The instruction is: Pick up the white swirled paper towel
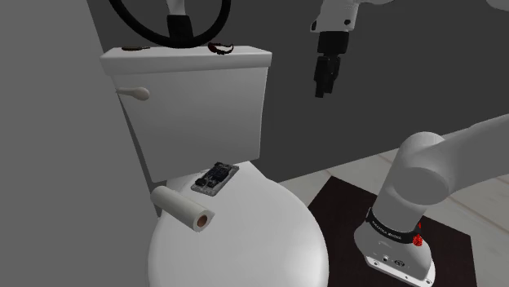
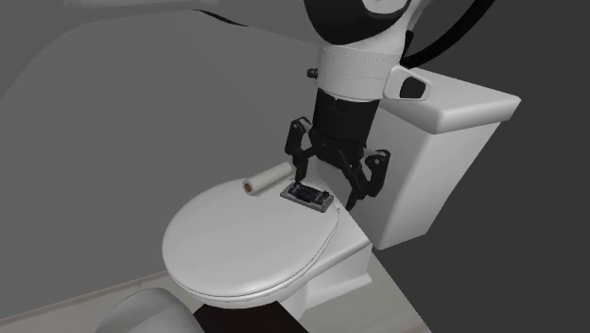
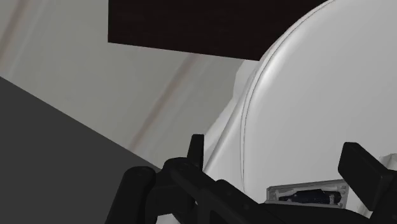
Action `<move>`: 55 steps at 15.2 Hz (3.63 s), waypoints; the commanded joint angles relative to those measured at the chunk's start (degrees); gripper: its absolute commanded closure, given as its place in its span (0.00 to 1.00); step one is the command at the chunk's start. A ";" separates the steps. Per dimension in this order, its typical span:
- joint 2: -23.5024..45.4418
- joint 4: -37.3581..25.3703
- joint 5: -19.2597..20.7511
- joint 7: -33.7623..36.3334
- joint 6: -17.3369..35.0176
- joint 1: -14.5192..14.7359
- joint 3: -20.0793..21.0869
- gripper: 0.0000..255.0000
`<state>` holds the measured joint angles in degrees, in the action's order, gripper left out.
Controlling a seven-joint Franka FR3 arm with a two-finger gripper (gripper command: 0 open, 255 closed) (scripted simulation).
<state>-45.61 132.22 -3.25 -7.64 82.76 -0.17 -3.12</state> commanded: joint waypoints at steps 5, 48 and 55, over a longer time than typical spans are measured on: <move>3.43 1.15 -2.66 4.66 4.55 1.38 4.78 0.00; 74.98 -37.22 14.30 49.15 30.11 16.76 28.65 0.00; 75.04 -37.26 14.32 49.20 30.12 16.80 28.65 1.00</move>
<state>29.43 94.96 11.06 41.56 112.88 16.63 25.53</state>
